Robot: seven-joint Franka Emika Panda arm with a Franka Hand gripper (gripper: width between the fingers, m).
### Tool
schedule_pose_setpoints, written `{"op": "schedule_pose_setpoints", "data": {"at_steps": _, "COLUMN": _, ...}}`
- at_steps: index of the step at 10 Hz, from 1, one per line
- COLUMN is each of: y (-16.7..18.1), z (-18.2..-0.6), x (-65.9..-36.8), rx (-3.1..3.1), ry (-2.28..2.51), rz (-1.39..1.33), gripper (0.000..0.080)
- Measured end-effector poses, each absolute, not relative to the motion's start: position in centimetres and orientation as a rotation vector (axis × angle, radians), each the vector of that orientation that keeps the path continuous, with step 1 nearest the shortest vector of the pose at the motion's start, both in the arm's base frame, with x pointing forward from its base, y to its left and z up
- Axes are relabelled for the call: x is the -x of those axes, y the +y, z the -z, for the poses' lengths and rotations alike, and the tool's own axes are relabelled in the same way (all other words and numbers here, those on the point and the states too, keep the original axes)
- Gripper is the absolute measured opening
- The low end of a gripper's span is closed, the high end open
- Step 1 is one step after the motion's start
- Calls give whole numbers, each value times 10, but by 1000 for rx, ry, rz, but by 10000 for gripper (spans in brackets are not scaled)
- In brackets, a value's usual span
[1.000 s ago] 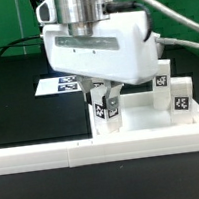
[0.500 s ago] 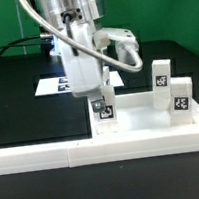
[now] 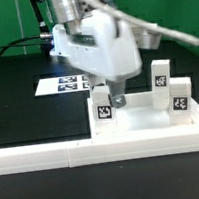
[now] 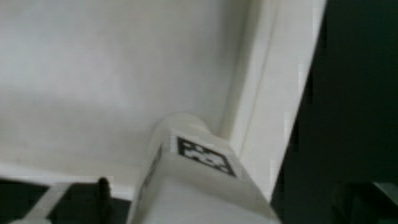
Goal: Assemble square table
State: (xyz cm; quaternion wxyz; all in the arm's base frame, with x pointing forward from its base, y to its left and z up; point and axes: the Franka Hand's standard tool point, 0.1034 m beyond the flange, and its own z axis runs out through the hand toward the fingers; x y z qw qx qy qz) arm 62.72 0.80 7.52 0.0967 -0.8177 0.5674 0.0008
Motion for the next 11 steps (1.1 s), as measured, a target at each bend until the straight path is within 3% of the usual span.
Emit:
{"op": "schedule_pose_setpoints", "data": {"at_steps": 5, "y": 6, "z": -73, "x": -626, "rx": 2664, "ry": 1290, "rz": 39, "gripper": 649}}
{"op": "schedule_pose_setpoints", "data": {"at_steps": 8, "y": 10, "z": -67, "x": -614, "rx": 2985, "ry": 461, "rz": -87, "gripper": 649}}
{"op": "schedule_pose_setpoints", "data": {"at_steps": 11, "y": 8, "z": -67, "x": -618, "rx": 2981, "ry": 518, "rz": -60, "gripper": 637}}
